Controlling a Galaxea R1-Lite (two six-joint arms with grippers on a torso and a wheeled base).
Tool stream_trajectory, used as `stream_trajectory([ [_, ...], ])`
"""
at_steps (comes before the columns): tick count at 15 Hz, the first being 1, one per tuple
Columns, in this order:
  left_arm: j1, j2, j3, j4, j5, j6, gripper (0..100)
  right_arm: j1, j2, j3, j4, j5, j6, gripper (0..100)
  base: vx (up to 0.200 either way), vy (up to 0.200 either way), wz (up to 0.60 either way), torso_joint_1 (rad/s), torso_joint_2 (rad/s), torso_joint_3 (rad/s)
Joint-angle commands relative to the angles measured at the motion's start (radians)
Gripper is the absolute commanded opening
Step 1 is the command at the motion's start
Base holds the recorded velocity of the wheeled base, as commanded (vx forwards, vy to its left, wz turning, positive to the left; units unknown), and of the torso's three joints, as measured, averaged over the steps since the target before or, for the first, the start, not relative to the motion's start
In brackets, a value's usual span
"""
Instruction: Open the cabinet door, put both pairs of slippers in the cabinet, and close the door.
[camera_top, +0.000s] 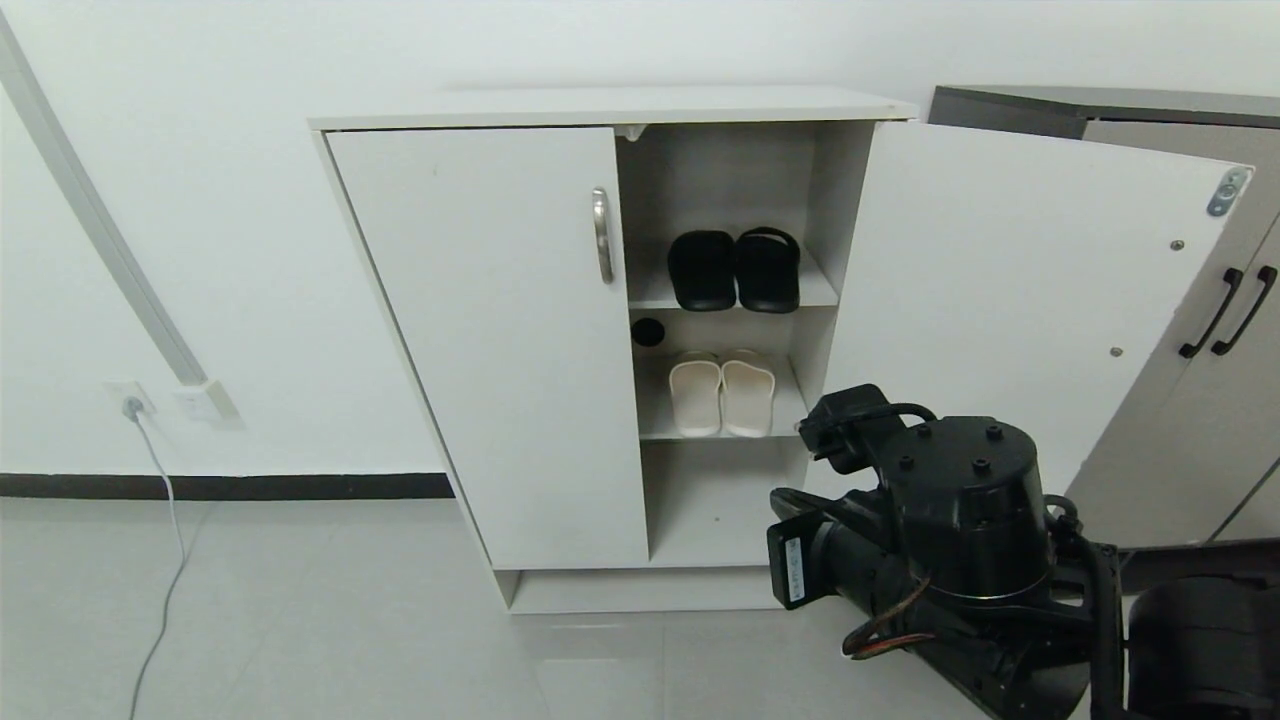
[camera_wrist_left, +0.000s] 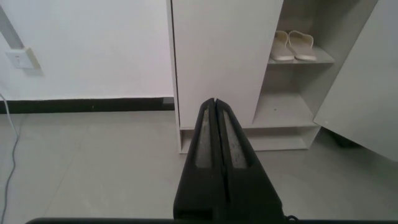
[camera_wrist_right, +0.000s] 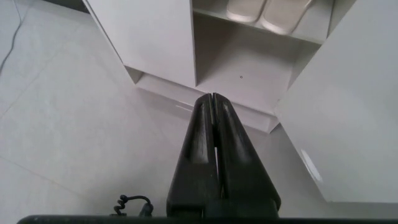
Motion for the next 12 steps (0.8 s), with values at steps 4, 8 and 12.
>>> stream_trajectory([
  [4,0.0,0.001,0.001,0.0,0.0,0.0,0,0.0,0.003,0.0,0.0,0.001,-0.008,0,0.0,0.0,0.0,0.0,-0.11,-0.126],
  [8,0.0,0.001,-0.001,0.0,0.0,0.0,0,0.0,0.003,0.002,0.0,0.0,-0.015,0,0.0,0.0,0.0,0.023,-0.37,-0.365],
  [12,0.0,0.001,-0.001,0.0,0.0,0.0,0,0.0,0.002,0.002,0.0,-0.002,-0.015,0,0.0,0.0,0.0,0.078,-0.47,-0.357],
])
